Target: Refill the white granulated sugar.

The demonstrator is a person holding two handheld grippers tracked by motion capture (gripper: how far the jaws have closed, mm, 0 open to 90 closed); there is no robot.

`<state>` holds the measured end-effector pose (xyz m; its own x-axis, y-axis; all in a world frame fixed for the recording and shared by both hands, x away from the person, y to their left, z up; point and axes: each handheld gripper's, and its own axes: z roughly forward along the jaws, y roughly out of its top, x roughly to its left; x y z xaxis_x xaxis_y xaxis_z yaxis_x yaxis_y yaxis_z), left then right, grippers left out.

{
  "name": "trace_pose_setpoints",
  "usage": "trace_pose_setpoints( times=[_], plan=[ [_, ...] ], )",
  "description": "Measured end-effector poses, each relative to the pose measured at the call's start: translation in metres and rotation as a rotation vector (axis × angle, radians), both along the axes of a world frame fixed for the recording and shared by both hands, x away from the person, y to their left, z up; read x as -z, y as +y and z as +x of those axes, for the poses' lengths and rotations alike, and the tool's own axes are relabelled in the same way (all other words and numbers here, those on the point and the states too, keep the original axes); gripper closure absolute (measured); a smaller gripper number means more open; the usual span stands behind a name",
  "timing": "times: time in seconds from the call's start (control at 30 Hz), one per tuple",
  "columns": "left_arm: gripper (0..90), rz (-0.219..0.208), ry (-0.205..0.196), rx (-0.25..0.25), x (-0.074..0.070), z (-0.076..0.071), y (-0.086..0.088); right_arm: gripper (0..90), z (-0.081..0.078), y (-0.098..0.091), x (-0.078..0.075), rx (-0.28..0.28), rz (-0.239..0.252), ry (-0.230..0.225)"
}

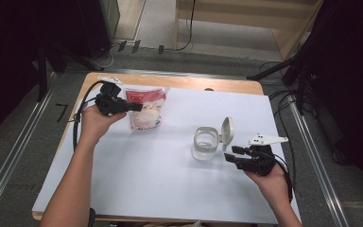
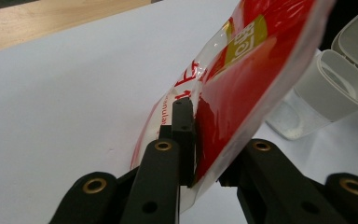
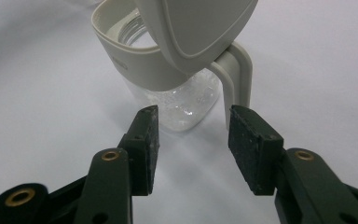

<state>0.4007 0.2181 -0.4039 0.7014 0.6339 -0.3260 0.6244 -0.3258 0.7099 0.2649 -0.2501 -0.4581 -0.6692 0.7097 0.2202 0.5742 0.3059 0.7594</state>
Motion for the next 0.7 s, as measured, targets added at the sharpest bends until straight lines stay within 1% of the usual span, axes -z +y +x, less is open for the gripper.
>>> trace_pose_setpoints(
  times=[0.03, 0.13, 0.2, 0.27, 0.3, 0.37, 0.43, 0.47, 0.5, 0.57, 0.6, 0.67, 0.7],
  plan=[
    [82.3, -0.003, 0.005, 0.002, 0.000, 0.000, 0.000, 54.2, 0.000, 0.000, 0.000, -0.002, 0.000, -0.002],
    [81.0, 0.003, 0.002, -0.003, -0.001, 0.000, 0.000, 54.8, -0.001, 0.001, -0.002, -0.002, -0.002, -0.011],
    [80.2, -0.002, 0.011, 0.000, 0.000, 0.000, 0.001, 54.8, -0.001, 0.001, -0.002, 0.000, 0.001, -0.014],
    [80.1, -0.013, 0.037, -0.015, -0.001, 0.001, 0.002, 54.9, -0.002, 0.002, -0.003, -0.002, 0.002, -0.015],
    [80.4, -0.025, 0.063, -0.033, -0.002, 0.002, 0.002, 55.0, -0.002, 0.002, -0.003, -0.005, 0.003, -0.017],
    [84.5, -0.023, 0.047, -0.035, -0.004, 0.000, 0.001, 55.0, -0.003, 0.003, -0.004, -0.005, 0.005, -0.017],
    [87.4, -0.020, 0.039, -0.049, -0.006, -0.001, -0.001, 55.0, -0.004, 0.004, -0.005, -0.010, 0.009, -0.023],
    [88.2, -0.037, 0.049, -0.038, -0.007, -0.001, -0.002, 55.0, -0.004, 0.004, -0.006, -0.010, 0.012, -0.025],
    [89.2, -0.048, 0.048, -0.033, -0.008, -0.001, -0.002, 55.0, -0.005, 0.004, -0.007, -0.011, 0.014, -0.025],
    [90.0, -0.039, 0.047, -0.038, -0.012, -0.003, -0.004, 55.0, -0.005, 0.005, -0.007, -0.012, 0.015, -0.024],
    [90.0, -0.028, 0.031, -0.036, -0.014, -0.004, -0.004, 55.2, -0.006, 0.005, -0.008, -0.014, 0.017, -0.027],
    [90.0, -0.038, 0.043, -0.038, -0.018, -0.006, -0.004, 55.4, -0.006, 0.006, -0.008, -0.017, 0.019, -0.028],
    [90.0, -0.046, 0.047, -0.031, -0.020, -0.007, -0.004, 55.5, -0.007, 0.007, -0.009, -0.020, 0.021, -0.031]
  ],
)
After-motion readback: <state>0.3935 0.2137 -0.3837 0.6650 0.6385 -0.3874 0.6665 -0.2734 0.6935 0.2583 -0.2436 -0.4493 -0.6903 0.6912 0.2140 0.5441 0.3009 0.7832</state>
